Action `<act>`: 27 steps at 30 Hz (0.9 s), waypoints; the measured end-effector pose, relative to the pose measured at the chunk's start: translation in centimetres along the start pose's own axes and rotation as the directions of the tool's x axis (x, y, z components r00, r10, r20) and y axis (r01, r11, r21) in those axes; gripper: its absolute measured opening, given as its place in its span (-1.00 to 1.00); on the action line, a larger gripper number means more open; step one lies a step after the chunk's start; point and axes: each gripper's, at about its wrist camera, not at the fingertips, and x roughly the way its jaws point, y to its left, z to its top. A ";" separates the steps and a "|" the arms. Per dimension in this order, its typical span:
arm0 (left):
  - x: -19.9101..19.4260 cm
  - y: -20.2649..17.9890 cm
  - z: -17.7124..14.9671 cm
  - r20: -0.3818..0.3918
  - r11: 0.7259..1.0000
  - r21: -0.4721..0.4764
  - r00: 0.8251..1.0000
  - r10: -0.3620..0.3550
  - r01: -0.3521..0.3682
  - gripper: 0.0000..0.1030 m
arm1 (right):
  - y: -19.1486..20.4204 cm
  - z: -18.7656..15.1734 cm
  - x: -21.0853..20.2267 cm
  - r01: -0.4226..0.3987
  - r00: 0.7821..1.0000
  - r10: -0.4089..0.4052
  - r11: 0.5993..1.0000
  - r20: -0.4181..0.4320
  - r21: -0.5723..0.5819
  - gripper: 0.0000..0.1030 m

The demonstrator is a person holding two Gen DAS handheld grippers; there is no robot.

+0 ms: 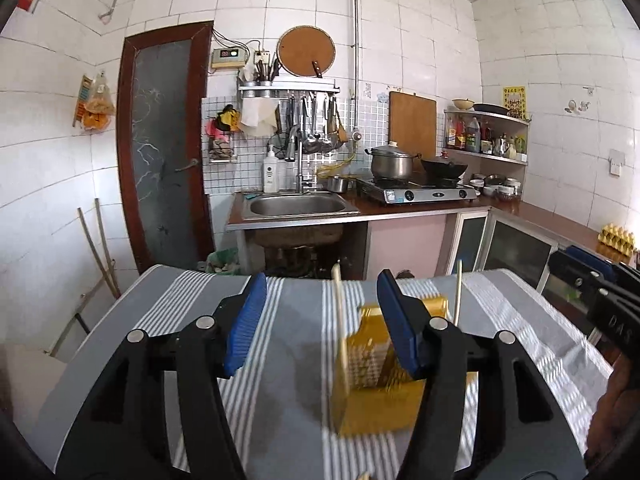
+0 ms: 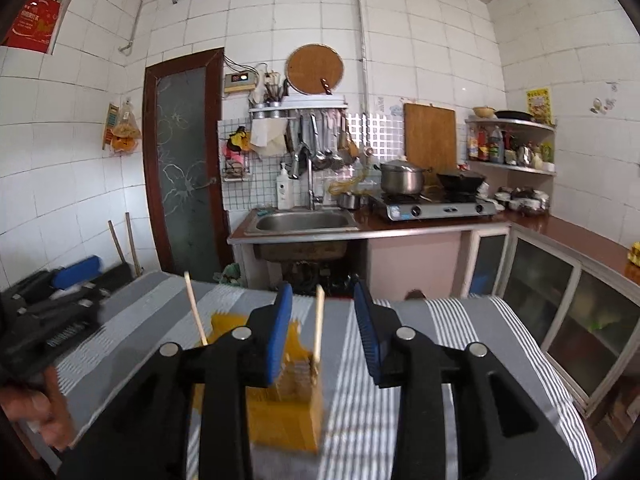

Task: Organize utensils
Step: 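Open the left tool to drop the chopstick into the caddy, then move the left tool back down toward the remaining chopsticks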

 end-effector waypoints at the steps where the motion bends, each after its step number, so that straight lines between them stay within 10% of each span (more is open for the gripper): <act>1: -1.0 0.2 -0.7 -0.001 1.000 0.004 1.000 0.005 -0.005 0.10 | -0.4 -1.0 -1.1 0.012 1.000 -0.012 1.000 -0.013 0.002 -0.35; 15: -12.1 2.5 -13.1 -0.164 0.998 0.045 0.985 0.047 -0.040 0.10 | -4.8 -15.1 -11.5 0.095 0.961 -0.066 0.991 -0.267 0.096 -0.35; 27: -10.0 1.6 -18.2 -0.350 0.995 0.036 0.934 -0.075 0.093 0.10 | -3.8 -19.3 -10.4 0.083 0.927 -0.049 0.994 -0.371 0.076 -0.35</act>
